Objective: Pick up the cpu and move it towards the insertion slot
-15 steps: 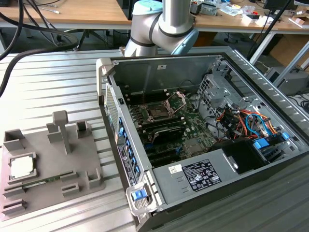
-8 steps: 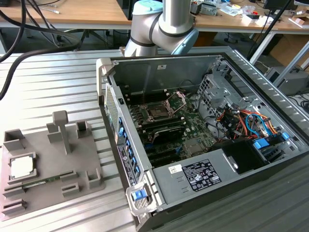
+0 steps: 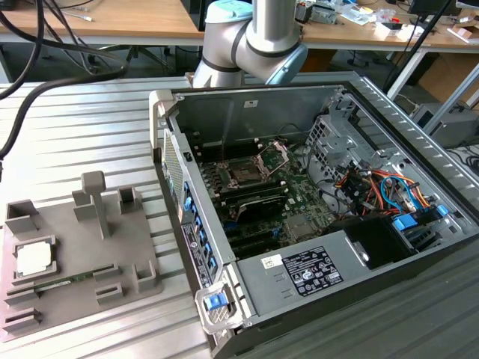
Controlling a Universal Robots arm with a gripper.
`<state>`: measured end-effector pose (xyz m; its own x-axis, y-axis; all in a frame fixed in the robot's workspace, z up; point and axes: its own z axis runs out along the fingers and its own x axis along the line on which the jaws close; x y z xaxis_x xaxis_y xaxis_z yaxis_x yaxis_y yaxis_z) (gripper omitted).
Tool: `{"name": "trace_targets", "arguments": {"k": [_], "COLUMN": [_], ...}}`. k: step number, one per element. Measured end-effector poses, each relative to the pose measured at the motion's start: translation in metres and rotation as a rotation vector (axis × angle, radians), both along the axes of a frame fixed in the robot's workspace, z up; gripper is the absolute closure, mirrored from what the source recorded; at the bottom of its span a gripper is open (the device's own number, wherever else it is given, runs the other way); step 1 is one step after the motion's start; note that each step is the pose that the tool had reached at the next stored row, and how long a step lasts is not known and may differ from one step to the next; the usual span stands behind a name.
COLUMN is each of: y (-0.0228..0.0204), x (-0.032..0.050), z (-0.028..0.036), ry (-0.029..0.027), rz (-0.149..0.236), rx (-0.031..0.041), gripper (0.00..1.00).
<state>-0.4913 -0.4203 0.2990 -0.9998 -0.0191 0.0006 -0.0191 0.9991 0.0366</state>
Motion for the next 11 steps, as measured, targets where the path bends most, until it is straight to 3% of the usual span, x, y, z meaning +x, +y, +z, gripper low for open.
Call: {"name": "trace_targets", "arguments": {"k": [11], "y": [0.0000], "x": [0.0046], "z": [-0.0014], "ry": [0.0000], "rz": [0.000], "rx": [0.0000], "gripper": [0.89]}}
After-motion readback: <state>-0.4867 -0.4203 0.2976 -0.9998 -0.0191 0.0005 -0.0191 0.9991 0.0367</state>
